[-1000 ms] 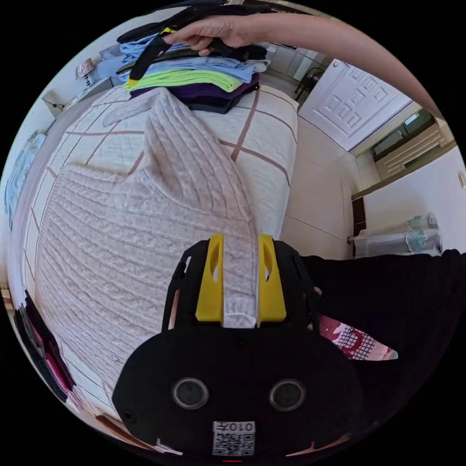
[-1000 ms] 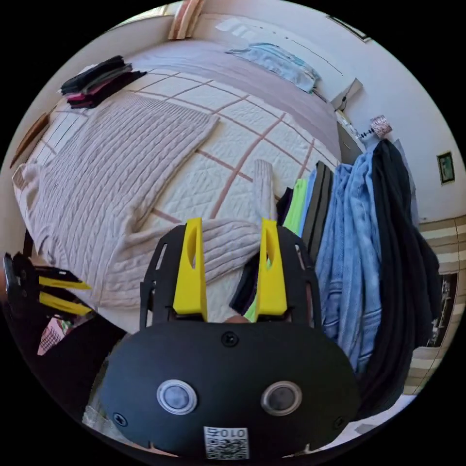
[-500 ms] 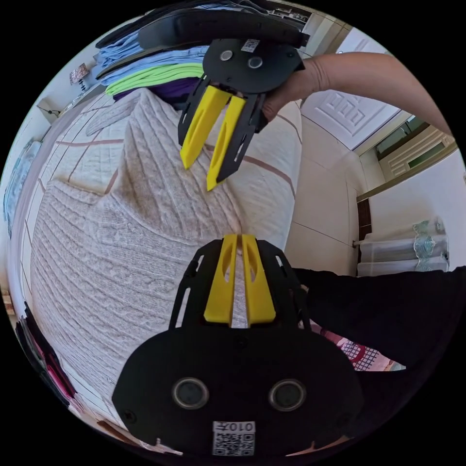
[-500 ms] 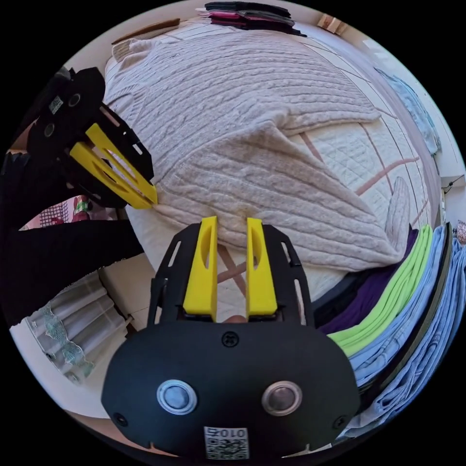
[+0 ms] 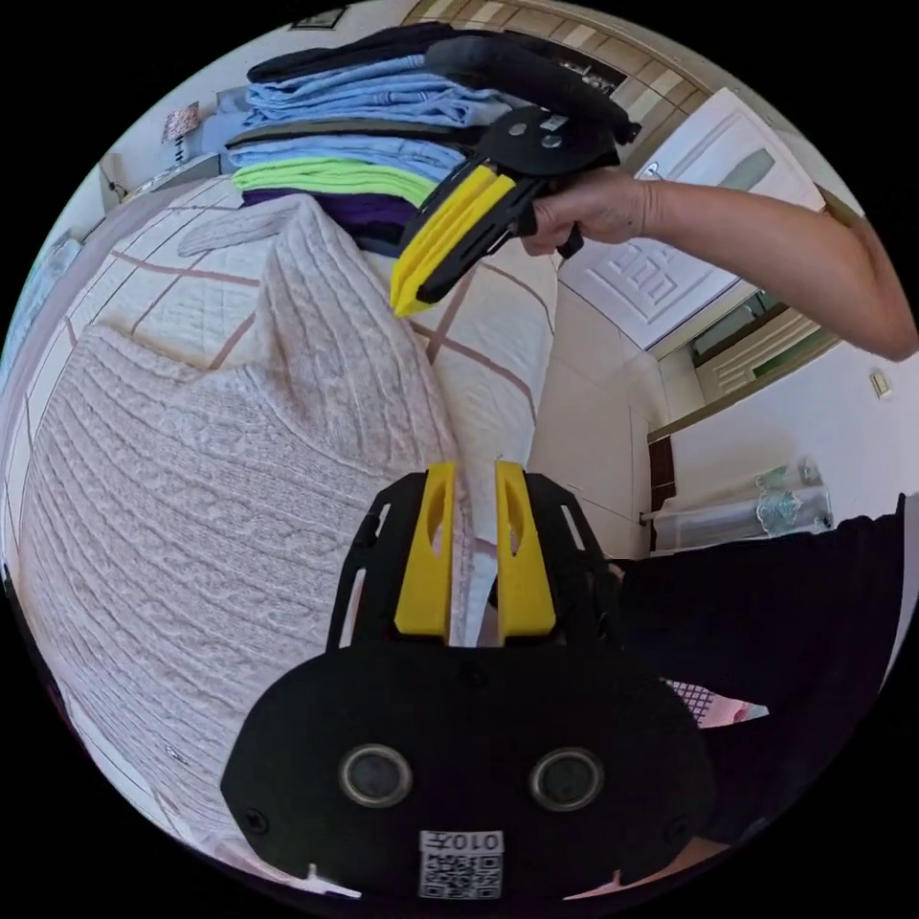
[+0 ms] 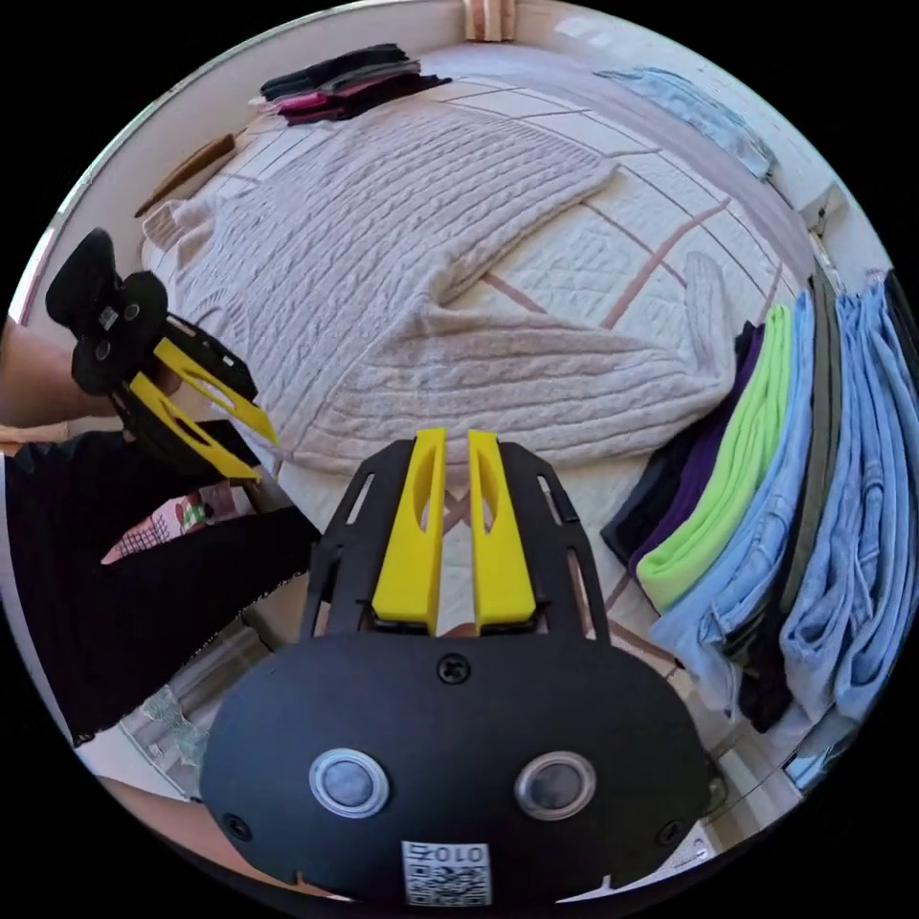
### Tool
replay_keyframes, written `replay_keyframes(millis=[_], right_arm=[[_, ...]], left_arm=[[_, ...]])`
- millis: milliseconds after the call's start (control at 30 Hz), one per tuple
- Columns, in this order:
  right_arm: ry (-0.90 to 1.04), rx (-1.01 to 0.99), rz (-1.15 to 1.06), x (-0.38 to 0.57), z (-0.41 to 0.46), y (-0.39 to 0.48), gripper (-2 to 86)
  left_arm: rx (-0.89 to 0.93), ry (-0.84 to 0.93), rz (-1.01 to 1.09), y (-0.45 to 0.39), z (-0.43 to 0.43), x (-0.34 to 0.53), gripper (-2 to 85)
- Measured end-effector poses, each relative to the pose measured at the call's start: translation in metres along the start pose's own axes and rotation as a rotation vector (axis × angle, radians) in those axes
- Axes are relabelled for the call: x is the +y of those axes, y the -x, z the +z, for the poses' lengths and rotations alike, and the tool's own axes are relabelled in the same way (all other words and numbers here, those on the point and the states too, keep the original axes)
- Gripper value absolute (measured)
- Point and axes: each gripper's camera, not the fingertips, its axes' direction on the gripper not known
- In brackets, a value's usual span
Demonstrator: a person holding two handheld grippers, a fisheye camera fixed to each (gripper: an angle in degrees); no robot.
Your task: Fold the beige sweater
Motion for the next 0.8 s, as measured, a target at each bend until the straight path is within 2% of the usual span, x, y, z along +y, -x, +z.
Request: replay_keyframes(millis=[67, 167, 267, 300, 333, 433, 533, 633, 800], right_arm=[[-0.101, -0.034, 0.106, 0.008, -0.011, -0.005, 5.4], [-0.195, -0.073, 0.165, 0.01, -0.023, 0.004, 5.3], [-0.329, -0.162, 0.196, 0.002, -0.039, 0.019, 5.1], [-0.349, -0.186, 0.191, -0.003, -0.041, 0.024, 5.1], [-0.375, -0.211, 0.168, -0.014, -0.044, 0.035, 5.0], [-0.397, -0.2, 0.052, -0.052, -0.05, 0.072, 5.0], [-0.421, -0.211, -0.056, -0.09, -0.054, 0.104, 5.0], [-0.459, -0.234, -0.107, -0.118, -0.061, 0.125, 4.9], [-0.48, -0.28, -0.126, -0.138, -0.065, 0.138, 4.4]], left_arm=[[0.038, -0.066, -0.038, 0.001, -0.02, 0.019, 5.3], [0.062, -0.204, -0.216, 0.013, -0.062, 0.071, 6.0], [0.07, -0.326, -0.604, 0.044, -0.103, 0.164, 7.0], [0.05, -0.396, -0.79, 0.055, -0.121, 0.214, 7.5], [0.006, -0.463, -0.972, 0.063, -0.142, 0.266, 8.2], [-0.181, -0.556, -1.333, 0.074, -0.2, 0.381, 9.7], [-0.285, -0.694, -1.562, 0.081, -0.248, 0.459, 11.0], [-0.242, -0.889, -1.732, 0.093, -0.266, 0.504, 11.7], [-0.109, -0.783, -1.892, 0.129, -0.243, 0.516, 10.4]])
